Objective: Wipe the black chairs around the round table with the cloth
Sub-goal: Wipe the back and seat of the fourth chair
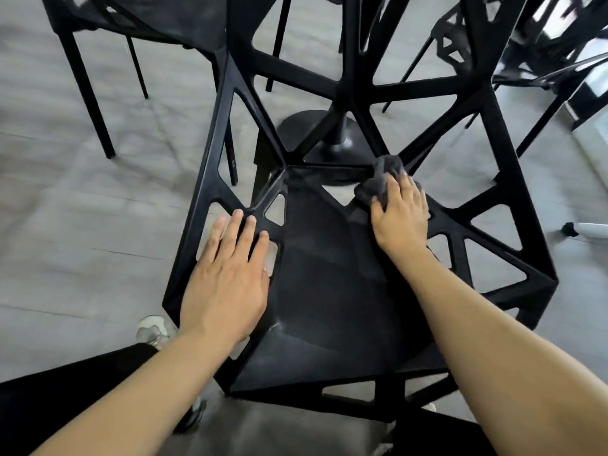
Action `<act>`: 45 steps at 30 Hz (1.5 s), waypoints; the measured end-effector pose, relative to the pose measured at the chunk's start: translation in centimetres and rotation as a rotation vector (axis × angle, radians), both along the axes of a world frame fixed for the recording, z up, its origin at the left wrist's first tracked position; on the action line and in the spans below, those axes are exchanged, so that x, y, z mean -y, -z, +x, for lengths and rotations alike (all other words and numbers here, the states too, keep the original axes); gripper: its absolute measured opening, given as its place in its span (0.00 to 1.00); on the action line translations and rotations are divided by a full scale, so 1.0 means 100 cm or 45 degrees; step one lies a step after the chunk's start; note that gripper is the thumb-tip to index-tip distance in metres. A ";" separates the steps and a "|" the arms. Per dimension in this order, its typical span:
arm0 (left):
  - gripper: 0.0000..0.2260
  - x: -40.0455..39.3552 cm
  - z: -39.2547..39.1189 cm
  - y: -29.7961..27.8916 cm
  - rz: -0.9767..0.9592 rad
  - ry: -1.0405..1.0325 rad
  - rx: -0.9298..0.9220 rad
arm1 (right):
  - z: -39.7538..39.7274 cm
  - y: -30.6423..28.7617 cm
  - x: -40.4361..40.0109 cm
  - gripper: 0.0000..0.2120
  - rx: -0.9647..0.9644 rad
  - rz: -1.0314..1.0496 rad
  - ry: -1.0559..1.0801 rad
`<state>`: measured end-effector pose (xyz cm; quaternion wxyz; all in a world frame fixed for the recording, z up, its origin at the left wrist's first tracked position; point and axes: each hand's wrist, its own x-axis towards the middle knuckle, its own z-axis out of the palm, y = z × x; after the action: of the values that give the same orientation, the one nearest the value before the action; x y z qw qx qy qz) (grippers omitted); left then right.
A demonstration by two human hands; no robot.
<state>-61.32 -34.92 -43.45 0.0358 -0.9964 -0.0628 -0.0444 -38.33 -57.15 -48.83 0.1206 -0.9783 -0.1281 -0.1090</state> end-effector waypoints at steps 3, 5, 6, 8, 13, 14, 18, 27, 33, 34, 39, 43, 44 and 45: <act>0.26 -0.001 0.001 0.001 -0.025 -0.006 0.011 | 0.000 -0.002 -0.045 0.27 0.002 0.138 0.188; 0.26 0.000 0.001 0.000 -0.038 -0.006 0.010 | -0.017 -0.002 -0.099 0.27 -0.026 0.222 0.036; 0.26 0.000 0.001 0.001 -0.044 -0.009 0.011 | -0.029 -0.001 -0.124 0.27 -0.043 0.264 -0.071; 0.26 -0.001 0.001 0.001 -0.049 -0.016 0.018 | -0.042 -0.001 -0.150 0.27 -0.064 0.337 -0.212; 0.26 -0.002 0.001 0.000 -0.080 -0.030 0.027 | 0.005 -0.012 -0.103 0.29 -0.043 0.118 -0.102; 0.25 -0.001 0.002 0.000 -0.080 -0.026 0.029 | 0.018 -0.019 -0.101 0.28 -0.106 0.124 -0.036; 0.24 -0.001 0.001 0.001 -0.061 -0.005 0.023 | 0.031 -0.028 -0.136 0.11 -0.223 0.126 -0.181; 0.25 0.002 0.004 0.001 -0.084 -0.033 0.032 | -0.017 -0.016 -0.141 0.24 -0.116 0.194 -0.270; 0.26 0.004 0.006 0.000 -0.076 -0.049 0.034 | -0.061 -0.013 -0.119 0.27 -0.046 0.166 -0.602; 0.26 0.004 0.005 -0.001 -0.072 -0.051 0.032 | -0.072 -0.012 -0.112 0.28 -0.047 0.169 -0.666; 0.22 0.006 0.002 -0.002 -0.087 -0.058 0.068 | -0.047 -0.010 -0.098 0.32 -0.044 0.173 -0.453; 0.20 0.006 0.000 0.000 -0.112 -0.048 0.119 | -0.021 -0.013 -0.139 0.30 -0.238 0.266 -0.121; 0.20 0.006 0.001 0.001 -0.113 -0.047 0.120 | -0.024 -0.013 -0.149 0.28 -0.234 0.290 -0.131; 0.20 0.005 0.001 0.001 -0.110 -0.055 0.121 | -0.029 -0.012 -0.154 0.27 -0.223 0.315 -0.160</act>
<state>-61.24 -35.44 -43.55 -0.0093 -0.9922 -0.0876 -0.0880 -41.25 -41.74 -47.59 0.2574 -0.9519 -0.1636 -0.0304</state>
